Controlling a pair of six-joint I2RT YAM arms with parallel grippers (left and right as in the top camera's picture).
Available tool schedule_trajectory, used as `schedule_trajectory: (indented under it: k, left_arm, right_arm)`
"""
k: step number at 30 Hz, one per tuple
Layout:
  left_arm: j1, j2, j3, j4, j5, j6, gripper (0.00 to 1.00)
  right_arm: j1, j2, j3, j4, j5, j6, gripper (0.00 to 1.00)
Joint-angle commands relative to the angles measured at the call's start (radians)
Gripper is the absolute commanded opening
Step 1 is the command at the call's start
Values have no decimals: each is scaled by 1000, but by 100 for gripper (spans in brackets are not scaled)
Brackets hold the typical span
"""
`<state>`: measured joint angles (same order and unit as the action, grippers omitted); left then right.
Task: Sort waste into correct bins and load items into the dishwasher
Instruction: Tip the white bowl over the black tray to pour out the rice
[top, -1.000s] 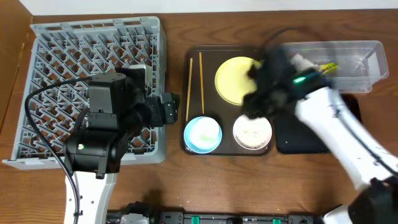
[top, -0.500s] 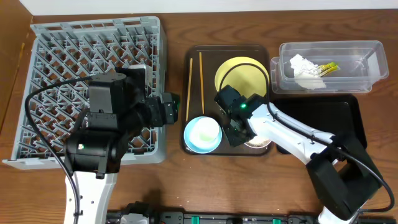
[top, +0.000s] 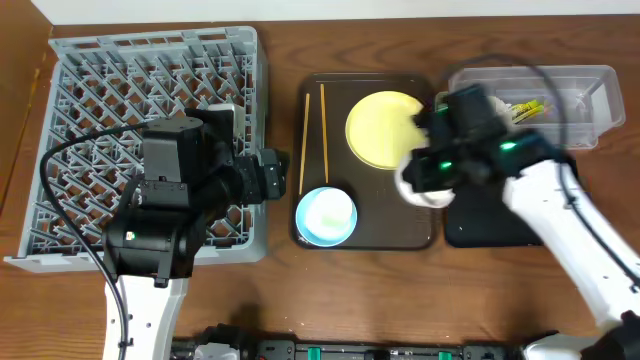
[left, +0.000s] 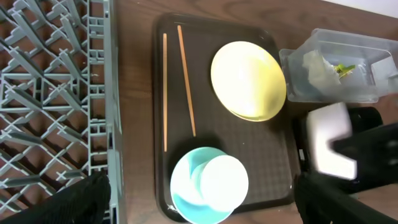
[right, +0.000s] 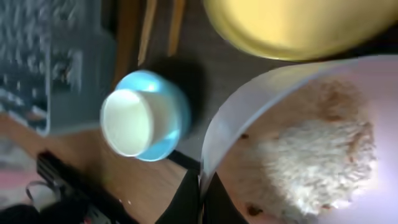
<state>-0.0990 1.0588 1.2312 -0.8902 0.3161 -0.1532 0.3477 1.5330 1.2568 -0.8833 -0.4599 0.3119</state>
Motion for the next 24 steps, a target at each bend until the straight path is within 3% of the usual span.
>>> schedule_trajectory:
  k: [1,6,8,11,22,24]
  left_arm:
    - [4,-1,18,0,13,6,95]
    - [4,-1,18,0,13,6,95]
    - [4,-1,18,0,13,6,95]
    - [4,-1,18,0,13,6,95]
    - [4,-1,18,0,13,6,95]
    - [4,-1,18,0,13,6,95]
  right_arm:
    - [-164,-1,-54,-2,-177,-84,1]
    - [-468,0,-356,371,-805,-160,1]
    - [-568,1,-448,515,-954,-159,1]
    - [-652,1,-506,600,-1082,-165,1]
    - [-665,0,-517,634,-1081,-183,1]
    - [-665,0,-517,627,-993,-157,1]
